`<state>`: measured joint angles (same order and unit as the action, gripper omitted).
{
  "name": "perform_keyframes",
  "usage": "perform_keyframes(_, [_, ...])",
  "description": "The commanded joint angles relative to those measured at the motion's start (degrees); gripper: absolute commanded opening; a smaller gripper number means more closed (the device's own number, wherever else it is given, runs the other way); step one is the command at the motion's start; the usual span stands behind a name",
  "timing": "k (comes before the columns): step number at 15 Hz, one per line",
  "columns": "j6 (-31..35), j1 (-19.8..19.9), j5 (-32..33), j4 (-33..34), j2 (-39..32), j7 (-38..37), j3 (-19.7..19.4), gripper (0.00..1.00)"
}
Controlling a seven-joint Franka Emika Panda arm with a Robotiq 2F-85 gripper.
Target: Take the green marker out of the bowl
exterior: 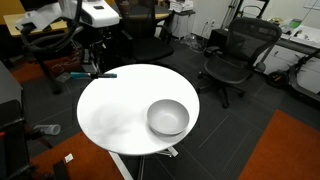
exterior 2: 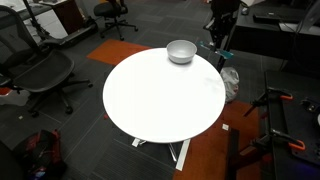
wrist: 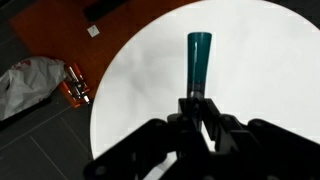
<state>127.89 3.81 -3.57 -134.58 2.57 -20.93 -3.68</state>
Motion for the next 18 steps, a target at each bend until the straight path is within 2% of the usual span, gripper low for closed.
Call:
perform_keyframes(1, [0.34,-0.63,1.49,-3.75,1.83,-7.57,1.46,0.05])
perform_keyframes(6, [2.51,-1.40,3.57,-5.67,-0.42,-18.57,2.95,0.05])
perform_keyframes(10, [7.21,-2.04,3.91,-5.98,-4.61,-23.44,3.06,0.05])
perform_keyframes(18, [20.03,-4.42,7.26,-2.53,-17.54,-30.34,-0.23,0.05])
